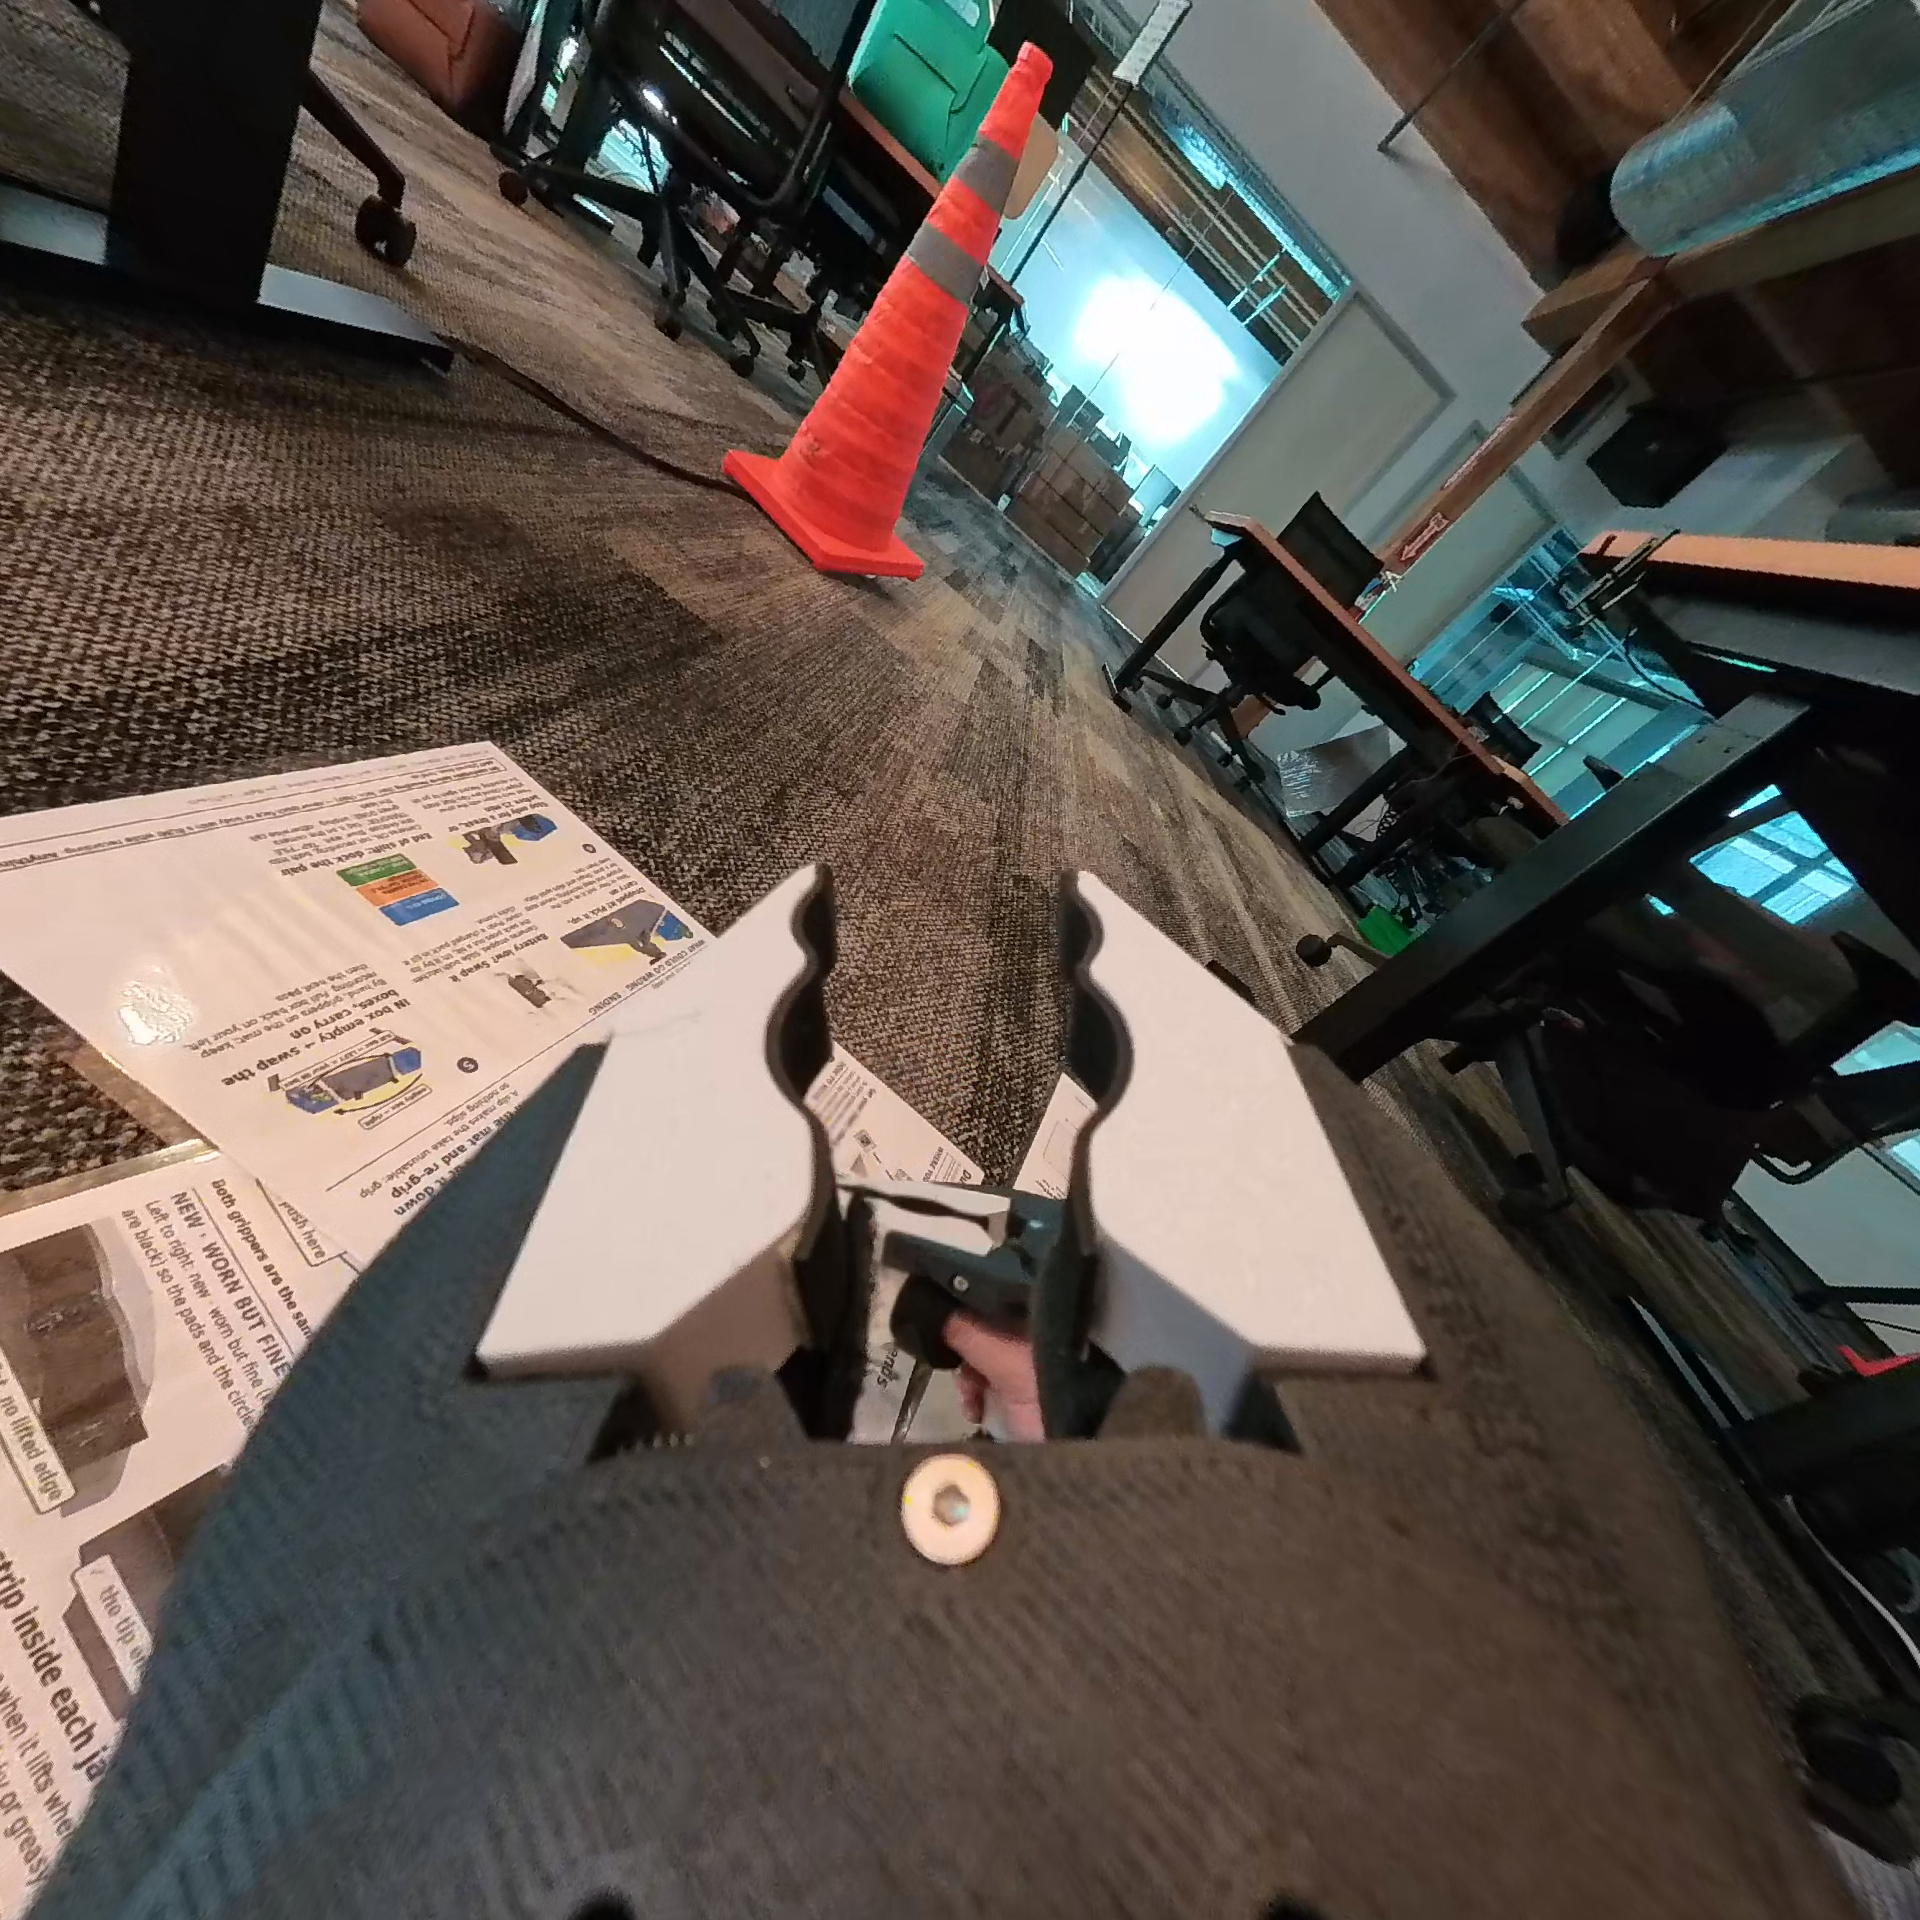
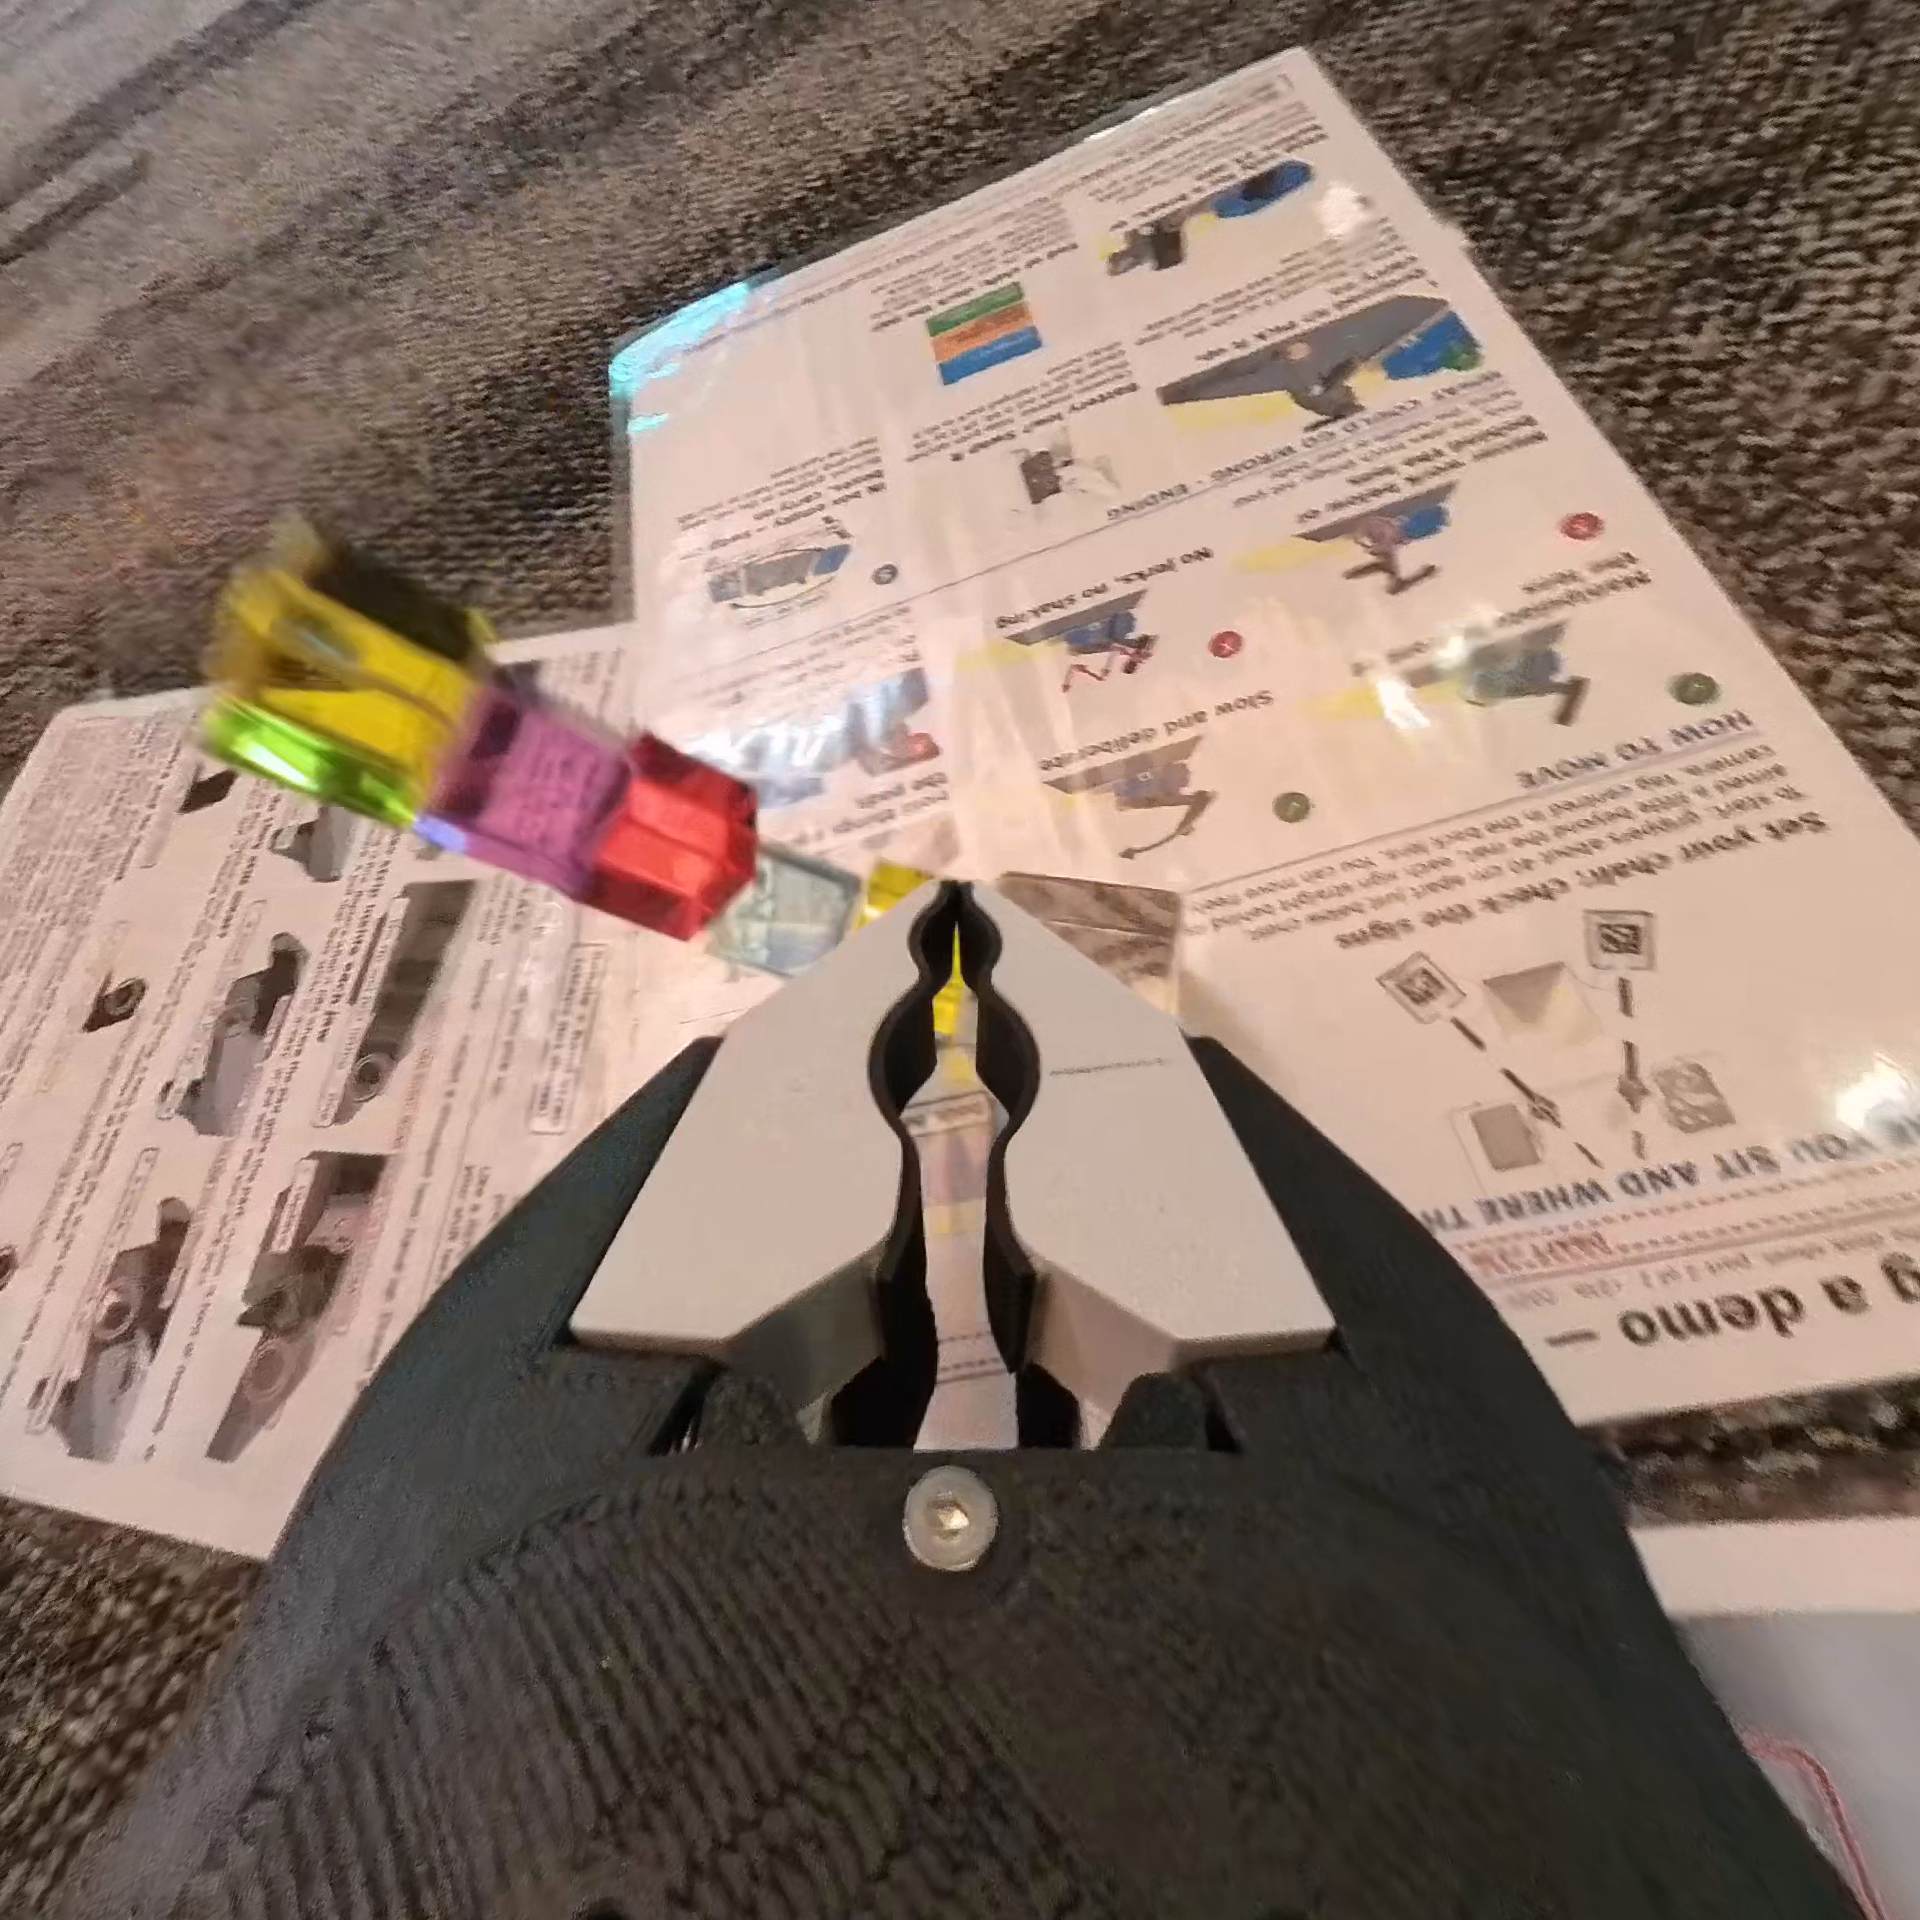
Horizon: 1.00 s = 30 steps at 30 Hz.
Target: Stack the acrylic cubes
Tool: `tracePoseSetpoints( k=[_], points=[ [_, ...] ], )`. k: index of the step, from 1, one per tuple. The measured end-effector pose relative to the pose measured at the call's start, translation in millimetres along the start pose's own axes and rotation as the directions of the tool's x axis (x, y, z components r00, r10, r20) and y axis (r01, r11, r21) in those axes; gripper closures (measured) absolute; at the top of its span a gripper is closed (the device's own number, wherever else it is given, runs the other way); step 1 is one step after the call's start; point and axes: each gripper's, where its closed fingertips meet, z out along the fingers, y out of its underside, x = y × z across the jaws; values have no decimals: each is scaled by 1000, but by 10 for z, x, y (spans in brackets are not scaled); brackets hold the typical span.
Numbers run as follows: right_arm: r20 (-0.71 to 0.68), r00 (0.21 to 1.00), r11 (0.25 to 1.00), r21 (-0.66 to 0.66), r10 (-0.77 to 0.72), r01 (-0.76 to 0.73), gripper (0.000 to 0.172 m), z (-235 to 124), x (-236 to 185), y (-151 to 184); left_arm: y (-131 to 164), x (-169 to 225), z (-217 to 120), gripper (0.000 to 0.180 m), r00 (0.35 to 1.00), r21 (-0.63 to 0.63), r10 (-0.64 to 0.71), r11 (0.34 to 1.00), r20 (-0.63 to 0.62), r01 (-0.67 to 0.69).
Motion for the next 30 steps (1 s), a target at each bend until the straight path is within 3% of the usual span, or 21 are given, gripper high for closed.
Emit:
tracePoseSetpoints(
  k=[8, 13, 16, 22, 24, 27, 30],
  points=[
    [3, 994, 994, 4, -109, 109, 172, -24, -96, -92, -68, -60, -34, 140, 1000, 11, 18, 1000, 18, -18],
    [-75, 992, 993, 38, -106, 109, 172, -142, 95, -224, -528, -248, -308, 140, 996, 114, -4, 993, 88, -6],
    [-119, 989, 994, 65, -84, 92, 172, -226, 225, -311, -963, -329, -651, 140, 991, 199, -1, 980, 136, -27],
    [-139, 988, 990, 113, -66, 82, 171, -310, 259, -428, -1518, -394, -1257, 139, 985, 296, -27, 955, 172, -25],
    [-137, 987, 988, 114, -88, 104, 169, -325, 227, -461, -1758, -338, -1551, 139, 977, 299, 38, 949, 211, -101],
    [-137, 984, 983, 129, -116, 134, 166, -363, 191, -550, -2071, -652, -2198, 132, 877, 259, 124, 928, 465, -269],
    [-119, 986, 978, 155, -120, 138, 163, -376, 144, -651, -2298, -1167, -2809, 130, 768, 276, 91, 901, 633, -335]
  ],
)
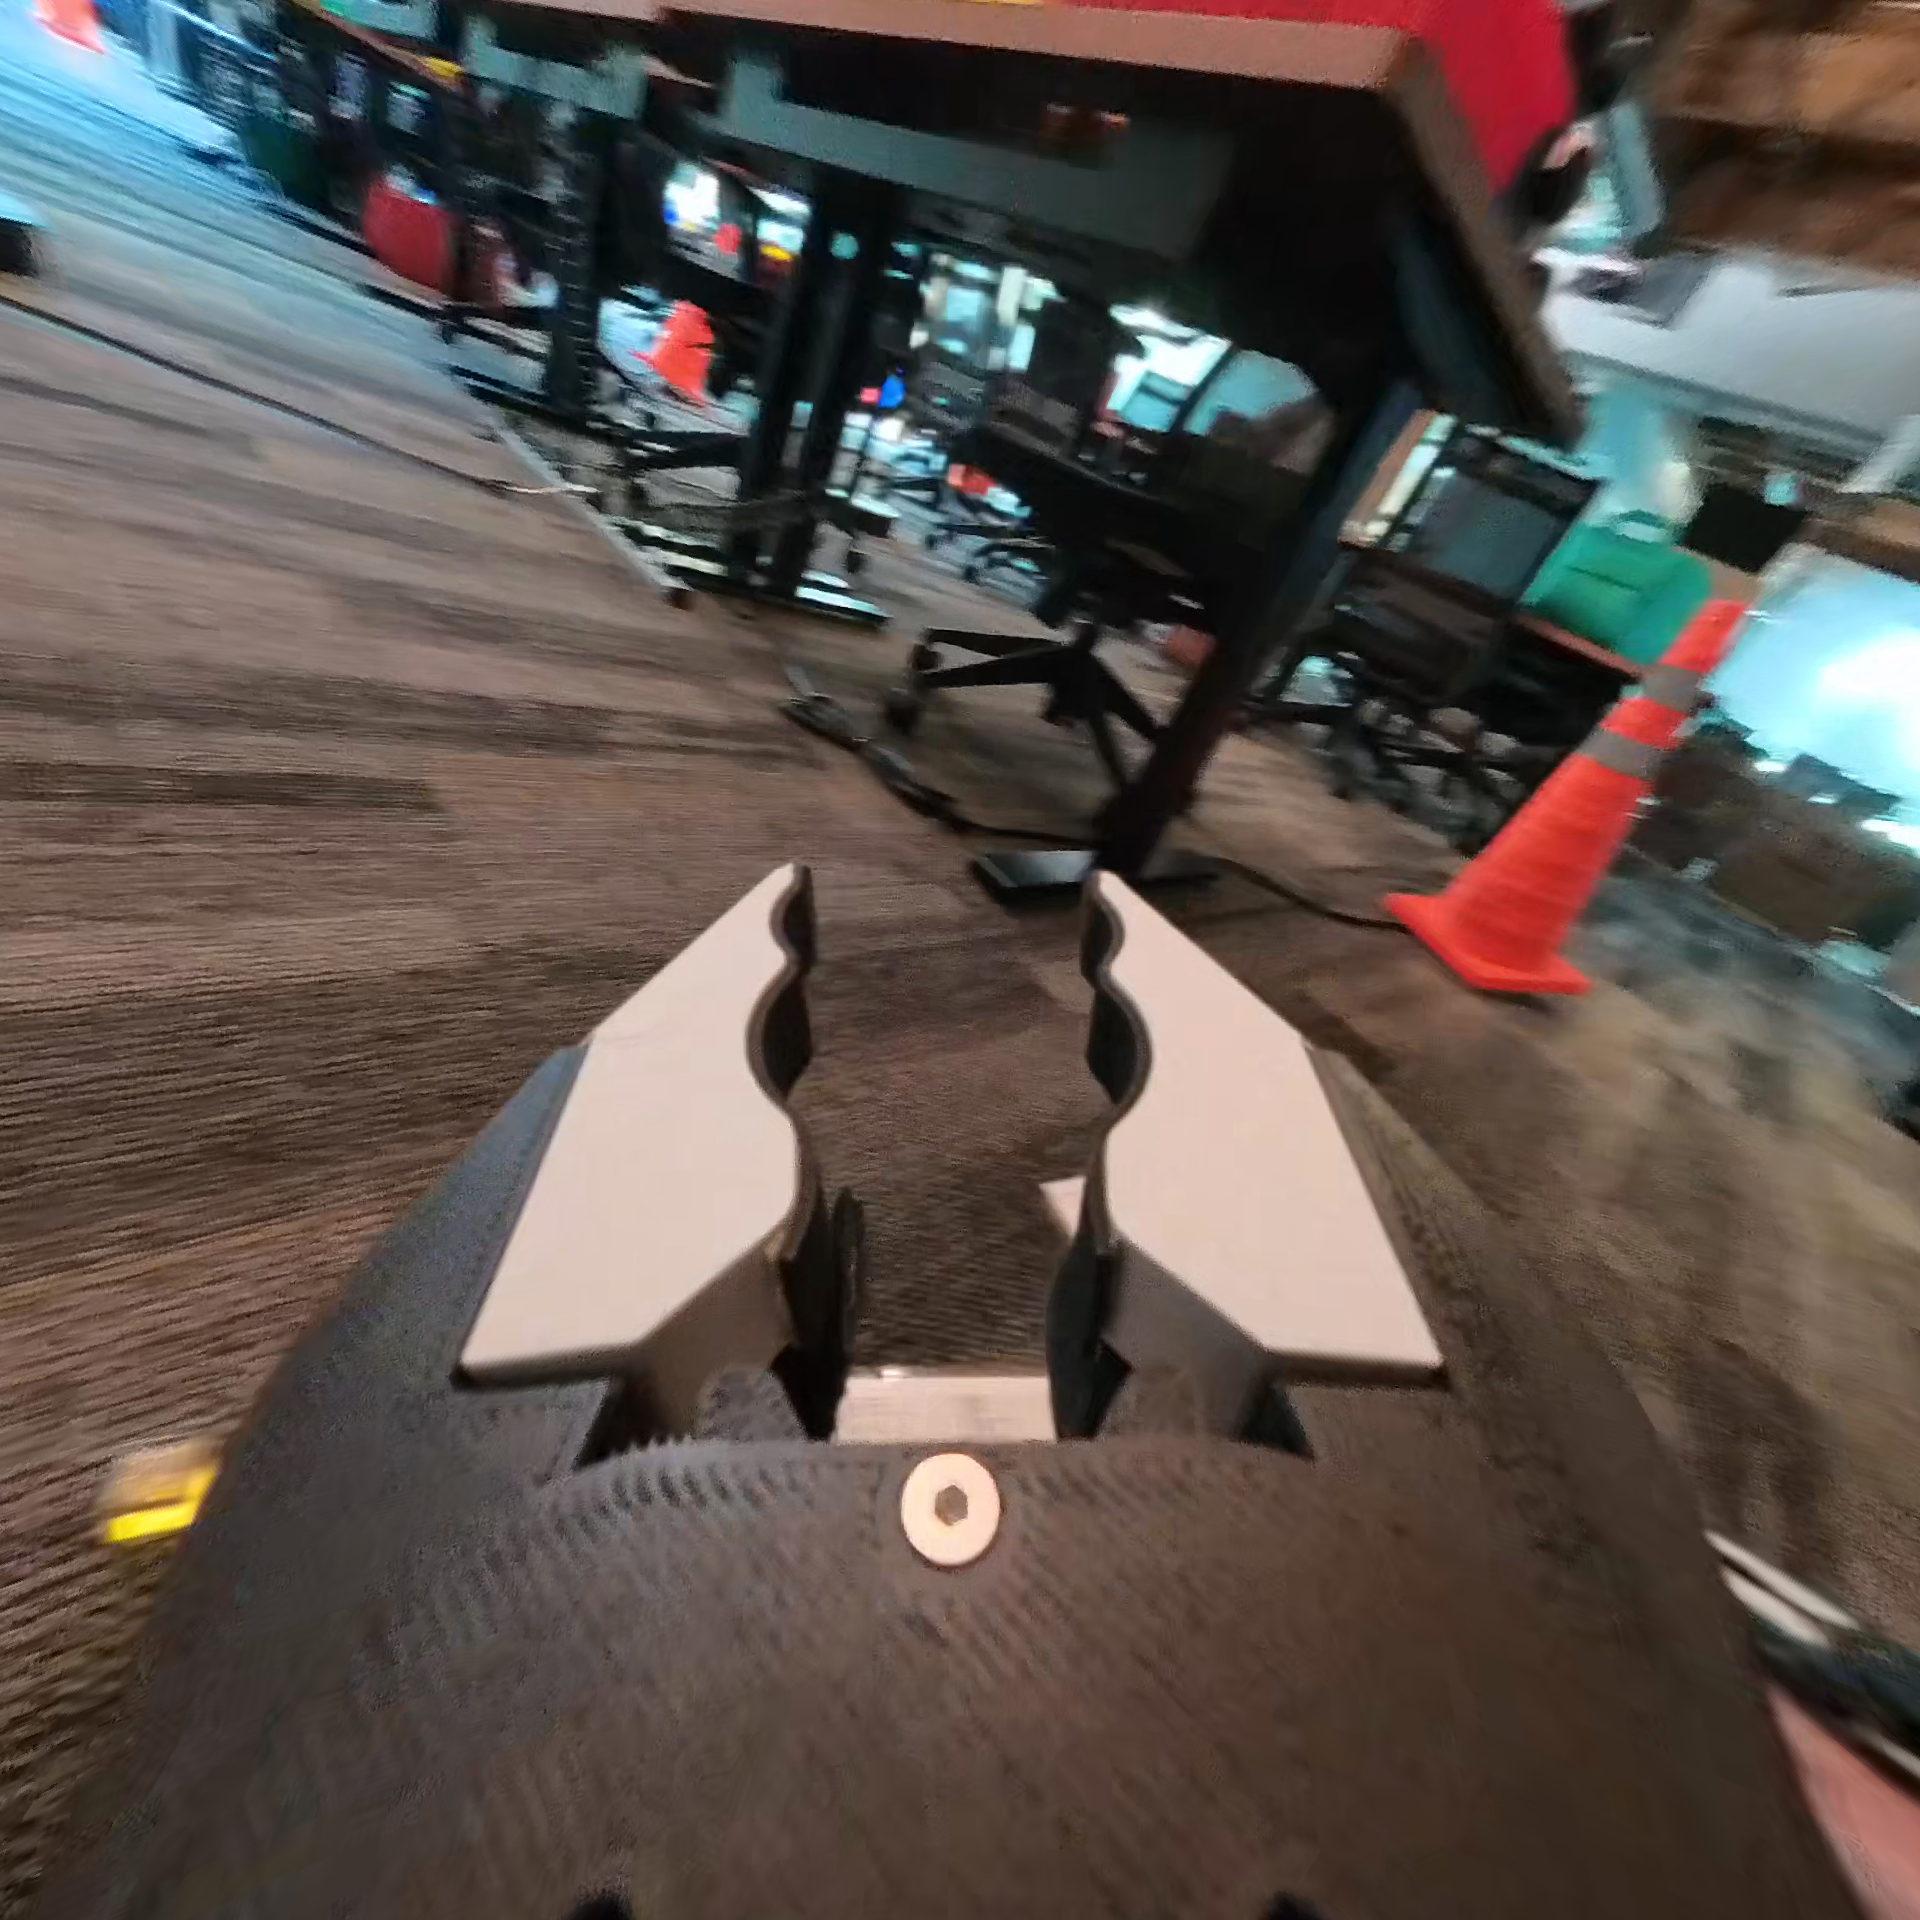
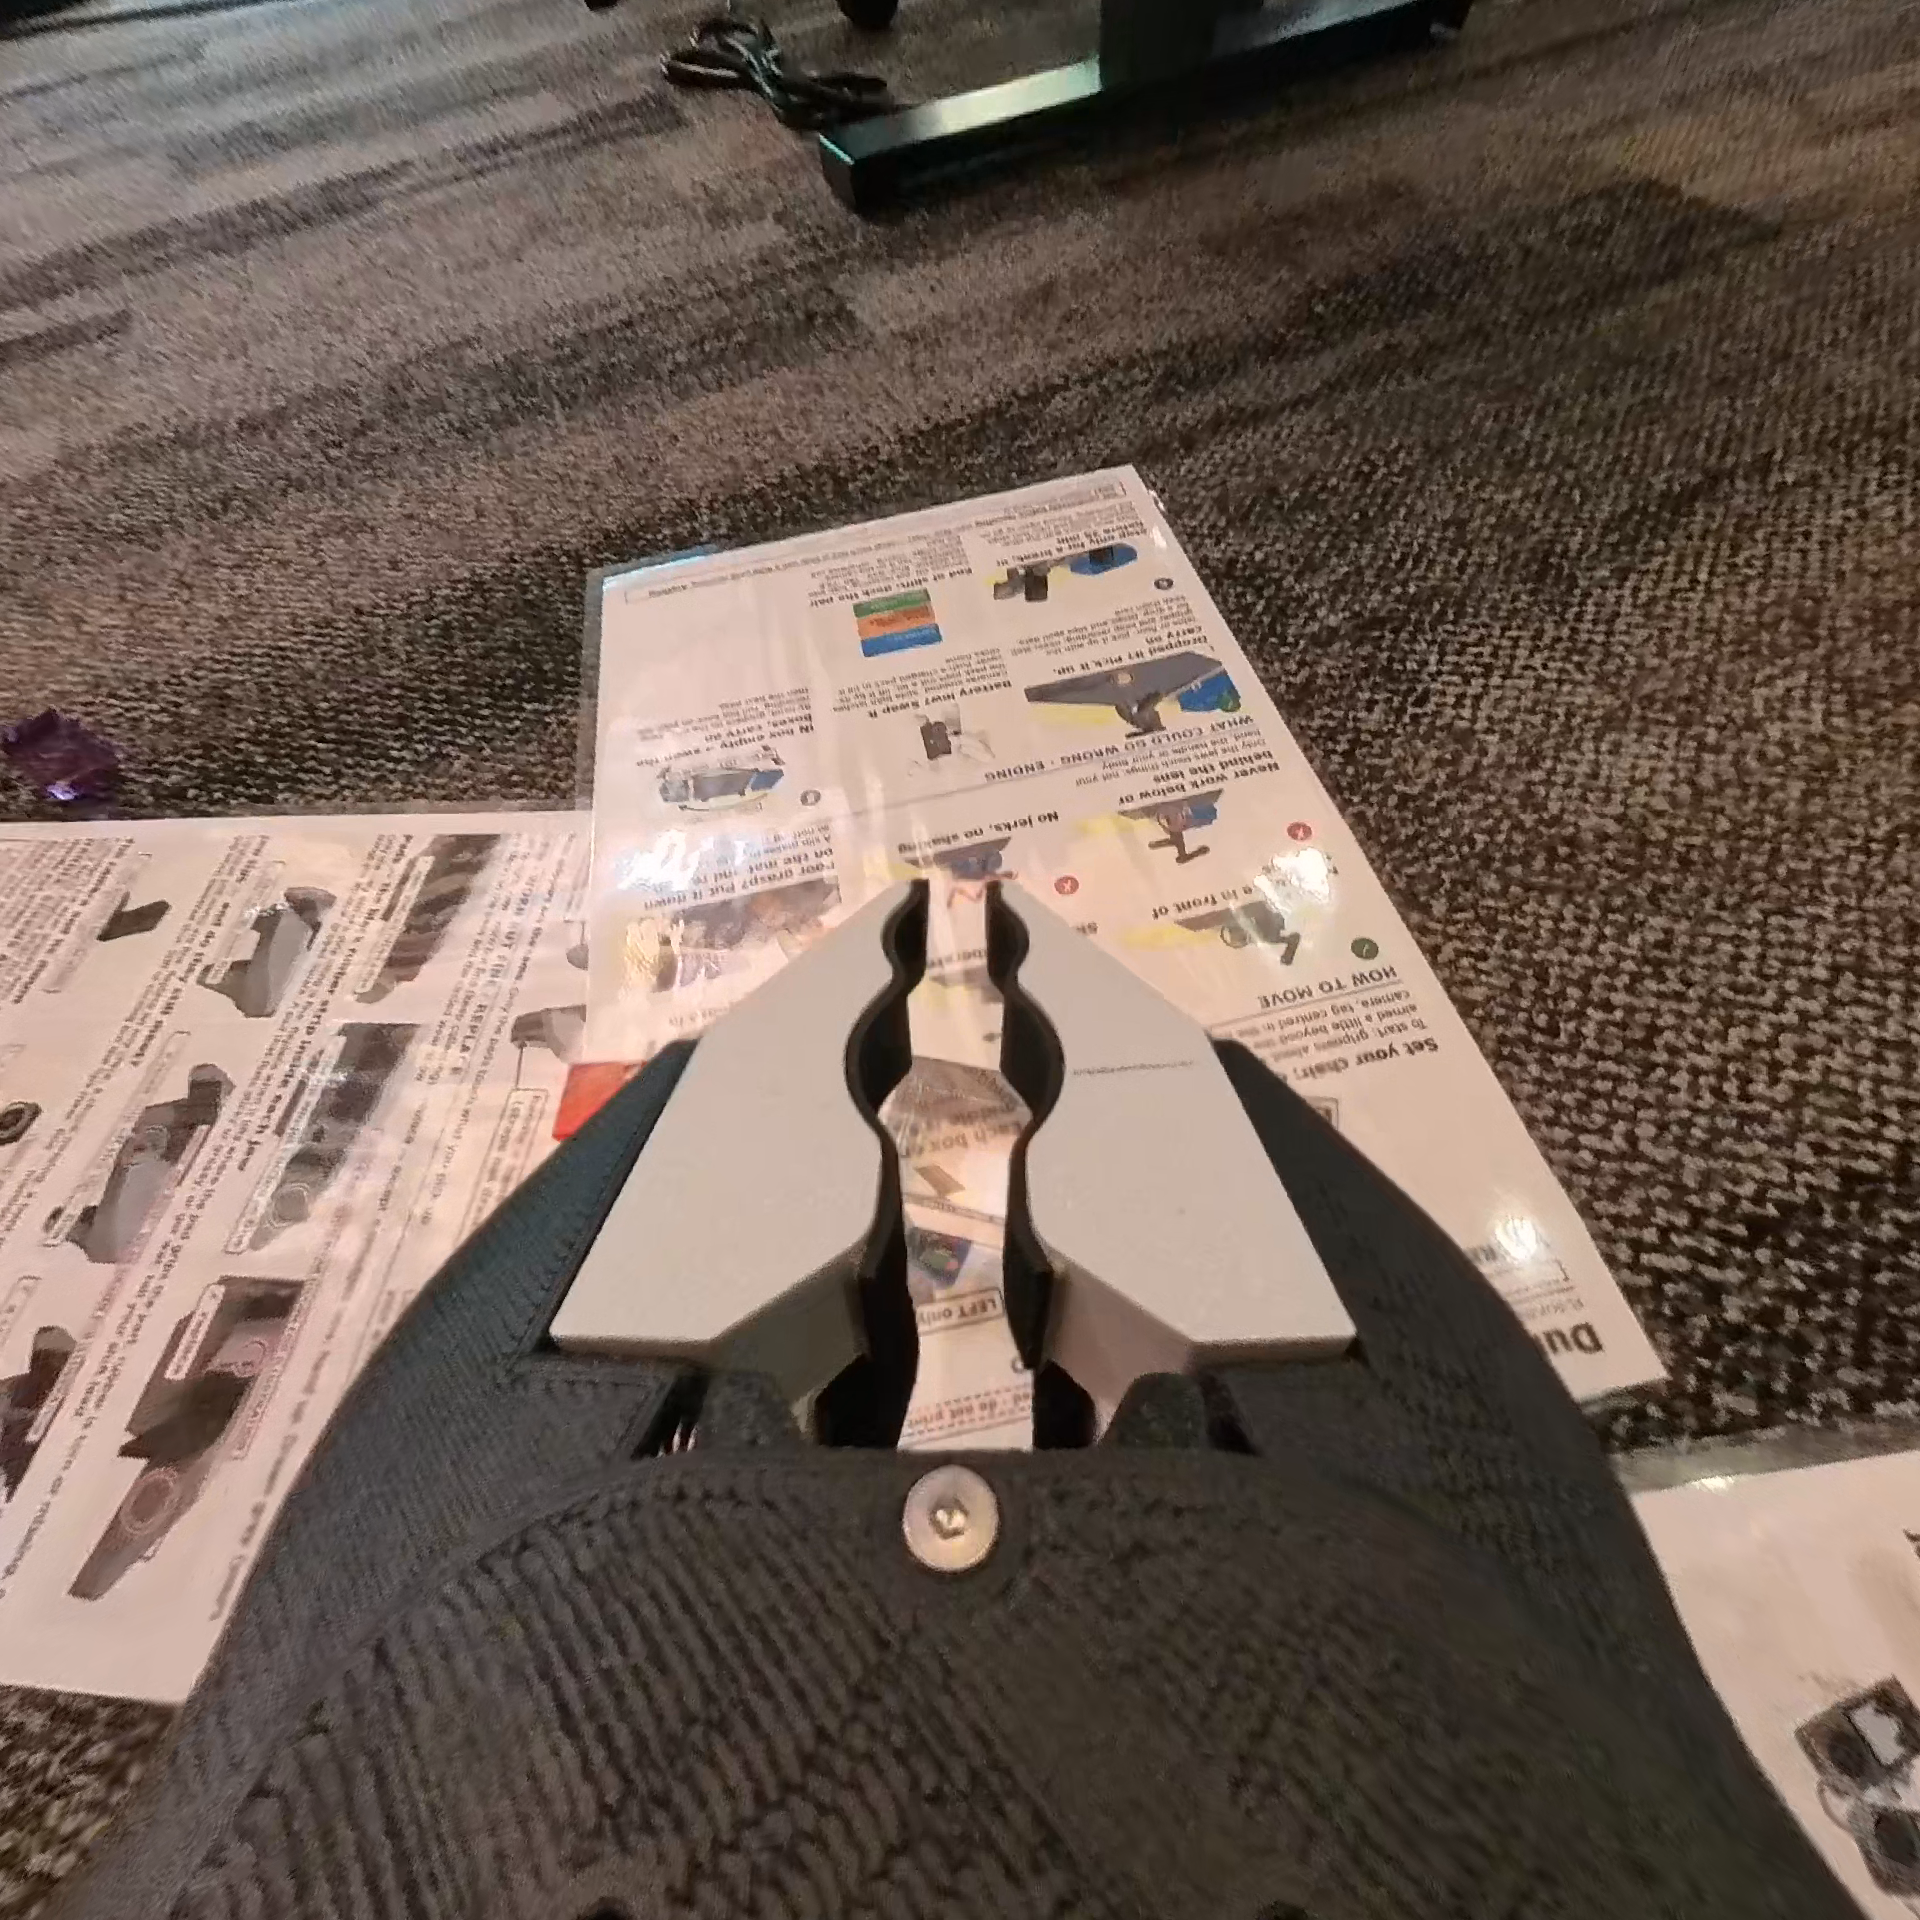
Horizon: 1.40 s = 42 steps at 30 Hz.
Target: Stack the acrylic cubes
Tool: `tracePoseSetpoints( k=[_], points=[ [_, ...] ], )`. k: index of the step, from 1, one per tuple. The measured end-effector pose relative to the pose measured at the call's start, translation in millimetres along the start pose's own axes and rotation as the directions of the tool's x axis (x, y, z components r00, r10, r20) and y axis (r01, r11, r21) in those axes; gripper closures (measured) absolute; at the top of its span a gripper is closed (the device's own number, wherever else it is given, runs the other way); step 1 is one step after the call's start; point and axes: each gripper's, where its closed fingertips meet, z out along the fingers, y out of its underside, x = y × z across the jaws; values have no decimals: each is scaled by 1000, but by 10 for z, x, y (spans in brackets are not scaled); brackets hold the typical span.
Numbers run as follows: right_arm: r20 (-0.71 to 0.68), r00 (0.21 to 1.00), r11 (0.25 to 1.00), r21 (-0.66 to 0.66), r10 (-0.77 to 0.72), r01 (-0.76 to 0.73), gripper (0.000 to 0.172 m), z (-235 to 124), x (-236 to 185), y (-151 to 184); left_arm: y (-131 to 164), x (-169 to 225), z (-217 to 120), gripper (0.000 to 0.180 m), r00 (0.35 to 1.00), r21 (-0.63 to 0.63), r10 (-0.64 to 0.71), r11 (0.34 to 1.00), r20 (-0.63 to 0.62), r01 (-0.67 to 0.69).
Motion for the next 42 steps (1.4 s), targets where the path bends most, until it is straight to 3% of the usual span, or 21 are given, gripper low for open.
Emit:
tracePoseSetpoints(
  k=[3, 5, 9, 12, 15, 21, 26, 30, 33, 37, 40, 42],
  points=[
    [7, 1000, 1000, 1, -11, 11, 162, -3, -13, -25, 281, -903, 105, 126, 979, -103, 113, 990, 171, -96],
    [0, 1000, 1000, 0, -21, 21, 162, -13, 9, -30, 687, -1556, 152, 118, 944, -265, 179, 959, 278, -104],
    [-16, 1000, 1000, 0, -3, 3, 159, -32, 84, -43, 1636, -2365, 115, 118, 919, -524, 198, 851, 342, 12],
    [-24, 1000, 1000, -6, 11, -11, 150, -52, 141, -27, 2153, -2637, 67, 120, 908, -616, 214, 786, 360, 60],
    [-8, 999, 999, 2, 37, -37, 144, -74, 156, -32, 2460, -2829, 54, 119, 891, -650, 228, 754, 394, 94],
    [-3, 999, 998, -32, 50, -50, 138, -76, 191, 18, 2749, -3008, 98, 133, 886, -699, 266, 710, 380, 86],
    [1, 998, 977, -207, 59, -57, 106, -48, 292, 355, 2855, -3056, 203, 143, 888, -742, 340, 671, 311, 3],
    [91, 988, 959, -268, 125, -97, 103, -7, 135, 540, 2893, -2921, 249, 154, 881, -794, 418, 602, 221, -86],
    [118, 982, 932, -350, 147, -97, 103, 74, -10, 736, 2774, -2525, 402, 154, 889, -758, 434, 626, 145, -183],
    [54, 984, 911, -390, 168, -134, 105, 215, -105, 887, 2566, -1398, 649, 154, 919, -667, 389, 669, -60, -327],
    [-20, 999, 901, -431, 47, -51, 124, 217, -13, 991, 2446, -378, 770, 154, 907, -606, 342, 676, -247, -420],
    [-67, 997, 899, -432, 47, -72, 131, 177, 57, 984, 2427, 300, 779, 154, 879, -579, 284, 668, -382, -467]
  ],
)
